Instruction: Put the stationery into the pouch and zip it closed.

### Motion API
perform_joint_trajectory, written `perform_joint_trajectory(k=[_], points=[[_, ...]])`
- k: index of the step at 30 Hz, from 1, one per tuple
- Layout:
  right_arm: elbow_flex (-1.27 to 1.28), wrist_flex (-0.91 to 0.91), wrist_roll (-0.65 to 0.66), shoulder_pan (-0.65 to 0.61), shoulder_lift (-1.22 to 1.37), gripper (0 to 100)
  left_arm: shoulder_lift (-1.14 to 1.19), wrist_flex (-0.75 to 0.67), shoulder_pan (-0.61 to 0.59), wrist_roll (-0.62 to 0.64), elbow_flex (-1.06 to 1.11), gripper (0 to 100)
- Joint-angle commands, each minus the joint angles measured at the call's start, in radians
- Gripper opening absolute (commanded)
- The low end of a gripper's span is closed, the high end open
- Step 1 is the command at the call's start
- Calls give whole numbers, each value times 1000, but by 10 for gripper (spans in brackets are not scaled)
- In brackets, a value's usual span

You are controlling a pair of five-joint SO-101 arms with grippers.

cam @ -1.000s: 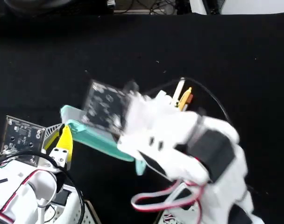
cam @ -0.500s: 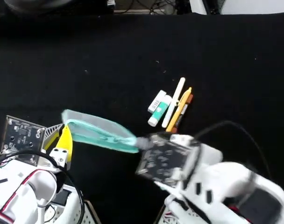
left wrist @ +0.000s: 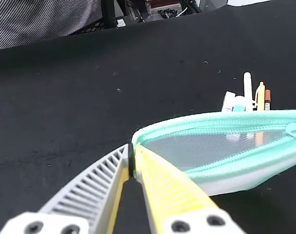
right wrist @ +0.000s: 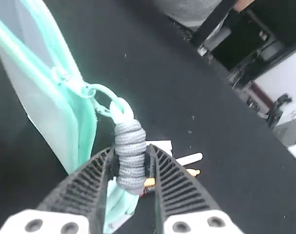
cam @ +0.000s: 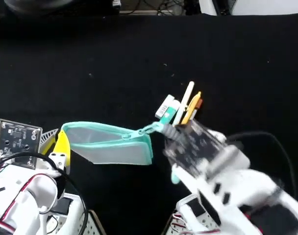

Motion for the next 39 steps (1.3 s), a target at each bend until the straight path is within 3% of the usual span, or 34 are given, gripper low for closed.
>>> perform_joint_trajectory(k=[1, 7, 13, 21, 26, 30, 39], points=[[-25, -52, -21, 18, 62, 12, 9, -15, -15, 20, -5, 38], [-28, -51, -23, 17, 58, 12, 124, 9, -15, 18, -22, 150], [-24, -28, -15, 17, 31, 12, 322, 54, -13, 20, -145, 152], [-24, -29, -14, 17, 30, 12, 342, 54, -12, 18, -156, 155], [-27, -23, -21, 17, 28, 12, 344, 54, -12, 18, -90, 140], [-28, -23, -21, 23, 28, 12, 342, 54, -13, 17, -33, 52], [-21, -48, -55, 25, -51, 12, 341, 51, -24, -18, -82, 42]])
